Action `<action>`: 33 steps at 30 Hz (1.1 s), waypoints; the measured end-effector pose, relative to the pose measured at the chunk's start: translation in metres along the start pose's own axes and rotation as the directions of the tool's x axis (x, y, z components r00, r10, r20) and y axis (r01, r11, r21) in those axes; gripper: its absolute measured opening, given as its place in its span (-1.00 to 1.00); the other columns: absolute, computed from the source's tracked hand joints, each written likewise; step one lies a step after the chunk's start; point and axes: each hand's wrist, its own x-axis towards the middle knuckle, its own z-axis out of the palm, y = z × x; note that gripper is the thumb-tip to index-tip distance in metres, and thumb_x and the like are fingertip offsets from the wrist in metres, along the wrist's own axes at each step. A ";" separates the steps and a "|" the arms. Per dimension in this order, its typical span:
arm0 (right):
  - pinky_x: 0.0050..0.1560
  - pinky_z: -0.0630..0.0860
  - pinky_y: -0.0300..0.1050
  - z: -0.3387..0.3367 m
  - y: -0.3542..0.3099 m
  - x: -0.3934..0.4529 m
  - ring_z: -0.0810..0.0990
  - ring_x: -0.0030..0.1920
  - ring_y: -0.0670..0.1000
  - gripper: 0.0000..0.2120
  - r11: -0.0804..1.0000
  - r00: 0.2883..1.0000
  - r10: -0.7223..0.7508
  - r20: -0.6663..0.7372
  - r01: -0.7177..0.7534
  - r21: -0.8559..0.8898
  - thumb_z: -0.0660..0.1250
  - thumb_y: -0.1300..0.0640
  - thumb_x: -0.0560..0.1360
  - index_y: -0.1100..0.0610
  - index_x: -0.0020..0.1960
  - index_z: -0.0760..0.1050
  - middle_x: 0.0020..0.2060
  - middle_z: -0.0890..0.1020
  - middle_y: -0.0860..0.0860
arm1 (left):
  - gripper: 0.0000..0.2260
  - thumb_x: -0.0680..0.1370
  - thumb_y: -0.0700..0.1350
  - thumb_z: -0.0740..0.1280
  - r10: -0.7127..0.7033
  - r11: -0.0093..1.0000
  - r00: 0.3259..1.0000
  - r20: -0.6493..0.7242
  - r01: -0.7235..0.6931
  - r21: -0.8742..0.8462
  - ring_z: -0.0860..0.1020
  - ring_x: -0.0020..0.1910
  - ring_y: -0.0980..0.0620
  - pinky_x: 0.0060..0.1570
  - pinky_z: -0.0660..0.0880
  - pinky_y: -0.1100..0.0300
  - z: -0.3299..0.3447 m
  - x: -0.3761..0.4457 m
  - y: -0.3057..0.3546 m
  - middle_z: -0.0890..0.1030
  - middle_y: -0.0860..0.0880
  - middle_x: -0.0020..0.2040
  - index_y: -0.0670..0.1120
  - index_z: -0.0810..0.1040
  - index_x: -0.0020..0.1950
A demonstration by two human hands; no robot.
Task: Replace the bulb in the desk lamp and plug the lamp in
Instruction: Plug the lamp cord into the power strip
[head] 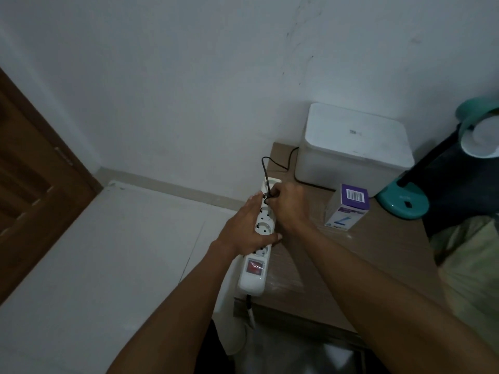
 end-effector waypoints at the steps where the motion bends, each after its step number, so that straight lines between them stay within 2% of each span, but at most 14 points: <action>1: -0.26 0.47 -0.13 -0.002 -0.002 0.000 0.66 -0.16 0.09 -0.93 1.000 1.000 0.011 0.007 -0.011 -0.013 0.48 0.15 0.40 0.06 -0.12 0.70 -0.21 0.71 0.05 | 0.12 0.36 0.51 0.41 -0.004 1.000 1.000 0.001 0.004 -0.001 0.10 0.69 0.03 0.58 0.28 -0.17 -0.001 0.000 0.001 0.09 0.07 0.72 0.14 -0.12 0.71; 3: -0.25 0.45 -0.15 -0.007 -0.005 0.002 0.66 -0.16 0.07 -0.94 0.999 0.998 0.027 0.052 -0.026 -0.023 0.49 0.16 0.42 0.06 -0.11 0.71 -0.19 0.71 0.04 | 0.14 0.35 0.51 0.42 -0.020 1.000 1.000 0.006 0.020 0.017 0.06 0.69 0.04 0.60 0.25 -0.17 -0.003 0.001 0.004 0.09 0.06 0.72 0.13 -0.11 0.71; 6: -0.13 0.57 -0.10 -0.018 -0.001 0.000 0.67 -0.12 0.04 -0.88 1.000 0.992 0.009 0.124 -0.012 0.023 0.48 0.16 0.44 0.06 -0.03 0.72 -0.15 0.72 0.03 | 0.14 0.33 0.50 0.45 -0.035 0.998 0.999 -0.004 0.035 0.060 0.13 0.68 0.00 0.56 0.31 -0.18 -0.004 0.001 0.010 0.14 0.05 0.71 0.12 -0.07 0.71; 9: -0.10 0.59 -0.08 -0.023 0.010 -0.021 0.65 -0.12 -0.02 -0.83 0.995 0.993 -0.046 0.110 0.036 0.094 0.42 0.13 0.52 0.06 0.09 0.67 -0.09 0.71 0.01 | 0.09 0.37 0.42 0.48 -0.011 0.991 0.999 -0.031 0.015 0.131 0.19 0.66 -0.09 0.55 0.33 -0.15 -0.005 -0.002 0.015 0.20 -0.04 0.68 0.05 0.00 0.70; 11: -0.07 0.61 -0.07 -0.024 0.025 -0.044 0.67 -0.08 -0.03 -0.79 0.993 0.994 -0.065 0.088 0.055 0.109 0.35 0.07 0.57 0.03 0.18 0.62 -0.02 0.71 0.02 | 0.08 0.45 0.29 0.50 0.046 0.971 0.998 -0.047 -0.034 0.236 0.06 0.69 -0.16 0.63 0.18 -0.09 -0.004 -0.007 0.025 0.08 -0.15 0.71 -0.10 -0.05 0.72; 13: 0.07 0.61 0.02 -0.027 0.043 -0.067 0.66 0.06 0.02 -0.70 0.996 0.995 -0.071 0.075 0.066 0.067 0.29 0.04 0.61 0.04 0.32 0.55 0.10 0.69 0.05 | 0.01 0.55 0.14 0.47 0.096 0.933 0.993 -0.069 -0.065 0.353 -0.07 0.71 -0.16 0.67 0.00 -0.01 0.000 -0.016 0.042 -0.07 -0.20 0.71 -0.22 -0.13 0.70; 15: 0.17 0.58 0.04 -0.035 0.064 -0.087 0.63 0.15 0.03 -0.64 0.997 0.994 -0.081 0.078 0.080 0.017 0.27 0.02 0.62 0.05 0.40 0.48 0.19 0.65 0.05 | -0.09 0.61 0.00 0.43 0.190 0.889 0.975 -0.114 -0.122 0.441 -0.07 0.70 -0.19 0.67 -0.02 -0.02 0.009 -0.028 0.065 -0.09 -0.24 0.70 -0.24 -0.12 0.69; 17: 0.22 0.55 0.00 -0.045 0.087 -0.104 0.60 0.20 0.01 -0.65 0.996 0.992 -0.086 0.088 0.088 -0.024 0.27 0.01 0.62 0.04 0.39 0.48 0.23 0.63 0.04 | -0.22 0.64 -0.08 0.38 0.253 0.883 0.960 -0.120 -0.179 0.433 0.01 0.70 -0.18 0.66 -0.05 -0.02 0.028 -0.040 0.087 -0.01 -0.23 0.70 -0.21 -0.02 0.70; 20: 0.16 0.56 -0.07 -0.062 0.129 -0.123 0.60 0.12 -0.05 -0.73 0.998 0.999 -0.021 0.038 0.023 -0.063 0.26 -0.01 0.62 -0.01 0.29 0.53 0.17 0.64 -0.01 | -0.39 0.71 -0.03 0.24 0.280 0.908 0.958 -0.061 -0.244 0.340 0.07 0.69 -0.08 0.56 -0.17 0.17 0.066 -0.054 0.117 0.11 -0.14 0.70 -0.13 0.09 0.70; 23: 0.03 0.57 -0.11 -0.084 0.175 -0.134 0.61 0.01 -0.04 -0.79 0.995 0.998 0.036 -0.056 -0.041 -0.093 0.24 0.01 0.63 0.03 0.18 0.57 0.06 0.66 0.00 | -0.49 0.71 -0.01 0.22 0.331 0.905 0.944 0.007 -0.320 0.279 0.26 0.63 -0.09 0.64 0.07 0.09 0.105 -0.051 0.141 0.31 -0.15 0.64 -0.12 0.26 0.65; 26: -0.09 0.50 -0.08 -0.105 0.223 -0.132 0.63 0.00 0.15 -0.76 0.991 0.984 0.089 -0.153 -0.103 -0.081 0.22 0.06 0.64 0.19 0.13 0.58 0.03 0.67 0.14 | -0.53 0.72 0.00 0.18 0.367 0.889 0.926 0.089 -0.377 0.260 0.36 0.56 -0.13 0.60 0.24 0.02 0.138 -0.033 0.167 0.41 -0.19 0.57 -0.15 0.35 0.60; 28: 0.03 0.55 0.00 -0.117 0.251 -0.125 0.63 0.06 0.20 -0.69 0.988 0.972 0.133 -0.193 -0.144 -0.046 0.20 0.09 0.66 0.28 0.22 0.56 0.10 0.65 0.22 | -0.52 0.72 0.04 0.13 0.375 0.884 0.918 0.128 -0.396 0.247 0.39 0.54 -0.17 0.56 0.24 0.04 0.157 -0.013 0.184 0.43 -0.21 0.55 -0.18 0.39 0.57; 30: 0.17 0.51 0.05 -0.126 0.271 -0.115 0.60 0.14 0.22 -0.63 0.987 0.968 0.140 -0.210 -0.153 -0.047 0.12 0.08 0.68 0.33 0.23 0.53 0.14 0.63 0.26 | -0.44 0.72 0.11 0.04 0.378 0.883 0.915 0.142 -0.403 0.242 0.34 0.58 -0.21 0.58 0.20 0.00 0.173 0.009 0.201 0.39 -0.24 0.57 -0.21 0.37 0.58; 33: 0.46 0.28 0.13 -0.132 0.294 -0.092 0.40 0.43 0.23 -0.59 0.983 0.970 0.140 -0.201 -0.160 -0.087 0.04 0.07 0.69 0.31 0.36 0.44 0.33 0.52 0.25 | -0.32 0.69 0.20 -0.12 0.336 0.893 0.928 0.158 -0.368 0.259 0.11 0.68 -0.16 0.62 -0.05 0.03 0.192 0.047 0.222 0.19 -0.23 0.67 -0.21 0.22 0.65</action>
